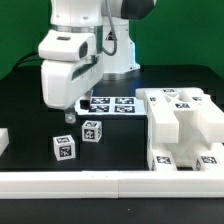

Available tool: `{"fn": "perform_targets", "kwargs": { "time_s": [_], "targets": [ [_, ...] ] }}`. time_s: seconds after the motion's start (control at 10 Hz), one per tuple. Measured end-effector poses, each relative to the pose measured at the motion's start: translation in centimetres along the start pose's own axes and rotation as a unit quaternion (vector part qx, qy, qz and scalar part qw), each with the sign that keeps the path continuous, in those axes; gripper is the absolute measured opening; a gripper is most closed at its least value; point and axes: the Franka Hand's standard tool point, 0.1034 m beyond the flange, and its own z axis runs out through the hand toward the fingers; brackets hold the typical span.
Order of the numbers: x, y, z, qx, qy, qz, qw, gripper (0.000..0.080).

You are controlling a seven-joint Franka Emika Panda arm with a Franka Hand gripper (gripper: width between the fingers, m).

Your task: Assemble chair

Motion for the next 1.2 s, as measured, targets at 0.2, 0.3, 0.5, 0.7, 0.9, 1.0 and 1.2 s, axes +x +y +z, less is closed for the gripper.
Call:
{"fn": "perform_targets", "kwargs": {
  "time_s": [0.2,0.3,0.5,0.7,0.9,1.0,1.2],
  "targets": [
    [1.2,-0.1,0.4,0.003,0.004,-0.011,1.000,0.0645],
    [1.4,0.1,0.7,0.005,0.003,-0.012,1.000,0.0645],
    [1.6,-0.1,1.4,0.010,0.003,-0.012,1.000,0.0648],
    [2.3,-0.1,1.9,0.012,0.004,-0.015,1.000,0.0648],
    [2.3,-0.2,2.2,0.015,0.004,-0.011,1.000,0.0648],
    [2.2,-0.3,2.2,0.016,0.004,-0.010,1.000,0.0648],
    [2.1,-0.3,2.3,0.016,0.004,-0.007,1.000,0.0425]
  ]
}}
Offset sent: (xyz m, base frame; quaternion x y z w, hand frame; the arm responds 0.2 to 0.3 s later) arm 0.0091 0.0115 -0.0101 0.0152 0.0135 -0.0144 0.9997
